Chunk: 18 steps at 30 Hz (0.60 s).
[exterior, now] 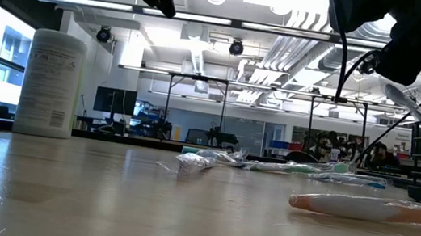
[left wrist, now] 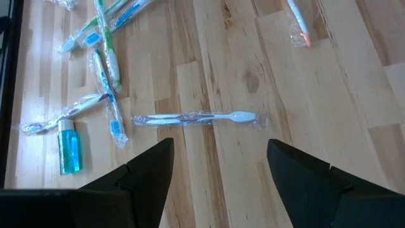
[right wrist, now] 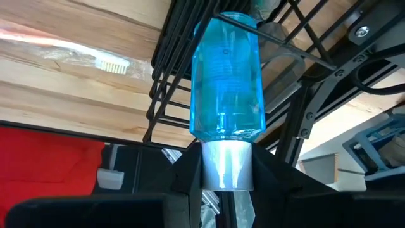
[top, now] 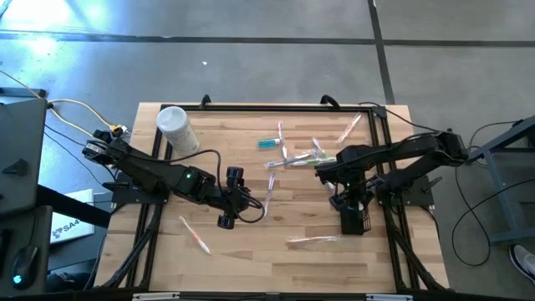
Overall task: Pick & Place toothbrushing station
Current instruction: Put the bottom blue mouthwash bottle into the black mesh organizer
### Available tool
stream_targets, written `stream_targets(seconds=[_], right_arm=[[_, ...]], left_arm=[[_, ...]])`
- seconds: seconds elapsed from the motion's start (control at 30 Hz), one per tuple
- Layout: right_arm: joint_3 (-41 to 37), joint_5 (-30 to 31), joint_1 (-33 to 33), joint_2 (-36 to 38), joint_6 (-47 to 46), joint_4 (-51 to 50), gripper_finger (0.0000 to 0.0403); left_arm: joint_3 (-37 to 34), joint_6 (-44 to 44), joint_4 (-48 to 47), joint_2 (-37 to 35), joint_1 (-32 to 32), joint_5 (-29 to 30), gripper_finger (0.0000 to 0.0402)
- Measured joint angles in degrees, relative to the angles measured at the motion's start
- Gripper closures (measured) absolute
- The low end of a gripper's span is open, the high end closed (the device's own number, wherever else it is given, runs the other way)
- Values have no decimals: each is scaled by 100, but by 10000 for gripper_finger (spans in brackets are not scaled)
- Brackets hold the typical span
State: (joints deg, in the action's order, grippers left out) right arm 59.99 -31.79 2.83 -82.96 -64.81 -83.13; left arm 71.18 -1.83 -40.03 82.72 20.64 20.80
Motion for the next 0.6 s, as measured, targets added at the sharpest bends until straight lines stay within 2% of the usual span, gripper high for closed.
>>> stream_targets(seconds=[0.6], right_arm=[[0,-77,23,-135,-159,225,316]], left_arm=[[0,0,-7,0,0,0,151]])
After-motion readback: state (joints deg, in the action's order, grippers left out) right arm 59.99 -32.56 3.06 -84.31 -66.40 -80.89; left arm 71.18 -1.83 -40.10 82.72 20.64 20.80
